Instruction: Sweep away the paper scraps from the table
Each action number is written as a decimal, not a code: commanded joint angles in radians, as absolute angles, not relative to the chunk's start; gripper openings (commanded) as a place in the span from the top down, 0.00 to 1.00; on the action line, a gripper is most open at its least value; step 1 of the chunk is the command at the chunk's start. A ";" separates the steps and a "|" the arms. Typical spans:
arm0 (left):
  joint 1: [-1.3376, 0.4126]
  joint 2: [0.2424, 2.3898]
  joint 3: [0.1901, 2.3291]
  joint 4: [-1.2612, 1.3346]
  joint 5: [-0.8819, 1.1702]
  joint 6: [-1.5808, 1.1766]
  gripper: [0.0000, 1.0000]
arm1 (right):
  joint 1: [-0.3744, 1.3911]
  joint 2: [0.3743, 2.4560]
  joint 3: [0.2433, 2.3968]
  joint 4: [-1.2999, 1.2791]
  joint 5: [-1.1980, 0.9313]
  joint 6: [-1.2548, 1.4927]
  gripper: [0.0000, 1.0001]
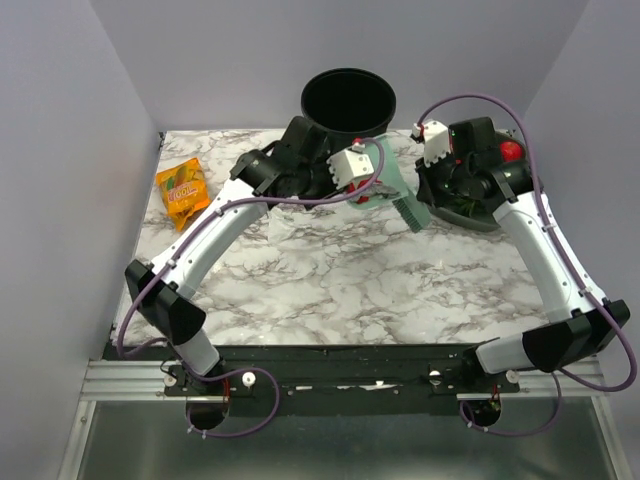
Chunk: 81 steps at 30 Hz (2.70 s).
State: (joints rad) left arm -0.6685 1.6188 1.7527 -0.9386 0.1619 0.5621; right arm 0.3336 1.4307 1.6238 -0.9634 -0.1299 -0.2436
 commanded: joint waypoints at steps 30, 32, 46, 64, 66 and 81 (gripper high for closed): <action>-0.495 2.117 2.637 -0.835 -0.126 0.428 1.00 | 0.262 1.362 1.460 -0.931 -0.265 -0.195 0.99; -0.494 2.140 2.654 -0.787 -0.164 0.457 1.00 | 0.258 1.365 1.460 -0.931 -0.265 -0.192 0.99; -0.462 2.198 2.619 -0.604 -0.276 0.731 1.00 | 0.213 1.305 1.379 -0.937 -0.307 -0.179 0.99; -0.417 2.295 2.626 -0.445 -0.334 1.100 1.00 | 0.138 1.258 1.324 -0.948 -0.357 -0.144 0.99; -0.417 2.306 2.620 -0.437 -0.348 1.120 1.00 | 0.133 1.244 1.318 -0.948 -0.359 -0.140 0.99; -0.414 2.333 2.559 -0.330 -0.341 1.351 1.00 | 0.107 1.207 1.293 -0.950 -0.382 -0.135 0.99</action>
